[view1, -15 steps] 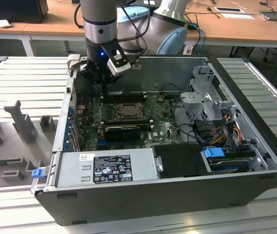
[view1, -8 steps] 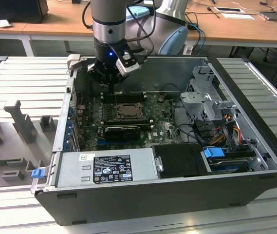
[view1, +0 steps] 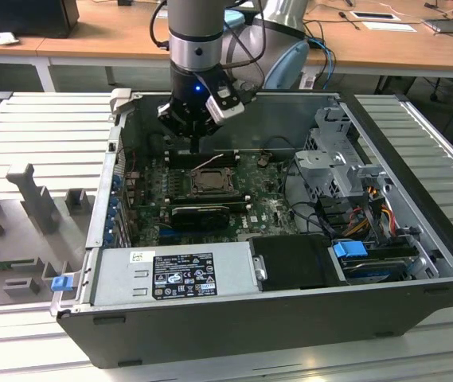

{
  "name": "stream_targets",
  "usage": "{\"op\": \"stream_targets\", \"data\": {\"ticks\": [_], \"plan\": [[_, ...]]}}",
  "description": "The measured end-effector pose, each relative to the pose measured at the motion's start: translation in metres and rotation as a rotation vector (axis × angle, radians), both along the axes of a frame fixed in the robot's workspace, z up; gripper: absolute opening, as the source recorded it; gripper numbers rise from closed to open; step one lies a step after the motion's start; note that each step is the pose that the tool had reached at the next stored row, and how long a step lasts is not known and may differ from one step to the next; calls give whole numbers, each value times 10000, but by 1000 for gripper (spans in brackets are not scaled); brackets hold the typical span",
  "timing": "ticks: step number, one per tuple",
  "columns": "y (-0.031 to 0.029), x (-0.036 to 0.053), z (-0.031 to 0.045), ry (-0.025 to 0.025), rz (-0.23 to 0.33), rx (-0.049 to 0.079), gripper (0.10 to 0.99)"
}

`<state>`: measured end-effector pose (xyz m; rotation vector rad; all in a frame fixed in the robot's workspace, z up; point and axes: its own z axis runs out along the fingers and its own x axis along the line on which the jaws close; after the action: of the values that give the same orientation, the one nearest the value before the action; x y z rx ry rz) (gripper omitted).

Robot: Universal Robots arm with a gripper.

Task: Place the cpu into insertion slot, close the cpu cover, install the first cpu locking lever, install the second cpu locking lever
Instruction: 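Install the first cpu locking lever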

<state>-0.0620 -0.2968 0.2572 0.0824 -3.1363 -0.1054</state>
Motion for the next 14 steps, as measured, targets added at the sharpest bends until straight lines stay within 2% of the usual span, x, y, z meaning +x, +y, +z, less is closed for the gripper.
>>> {"op": "stream_targets", "data": {"ticks": [4,10,11,14], "plan": [[0,97,-1,7,0,0,106],[0,135,-10,6,0,31,106],[0,135,-21,6,-1,185,106],[-1,136,-40,5,-46,459,106]]}}
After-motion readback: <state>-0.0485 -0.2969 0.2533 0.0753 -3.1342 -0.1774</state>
